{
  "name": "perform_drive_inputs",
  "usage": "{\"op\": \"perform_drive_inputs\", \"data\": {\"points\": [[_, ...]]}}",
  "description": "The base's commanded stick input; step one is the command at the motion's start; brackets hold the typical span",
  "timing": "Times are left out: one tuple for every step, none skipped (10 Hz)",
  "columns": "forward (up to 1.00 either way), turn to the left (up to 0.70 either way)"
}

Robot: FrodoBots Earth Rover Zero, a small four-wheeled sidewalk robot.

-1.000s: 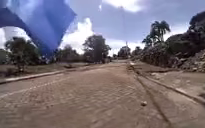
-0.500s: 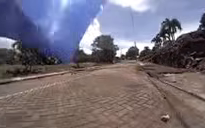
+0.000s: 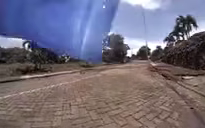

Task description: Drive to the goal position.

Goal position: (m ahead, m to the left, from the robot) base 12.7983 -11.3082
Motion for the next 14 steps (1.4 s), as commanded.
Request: {"op": "perform_drive_inputs", "data": {"points": [[0.70, 0.00], [0.70, 0.00], [0.70, 0.00], [0.70, 0.00], [0.70, 0.00], [0.70, -0.16], [0.70, -0.17], [0.70, 0.00], [0.70, 0.00], [0.70, 0.00], [0.70, -0.27], [0.70, -0.27], [0.70, -0.27], [0.70, -0.22]]}}
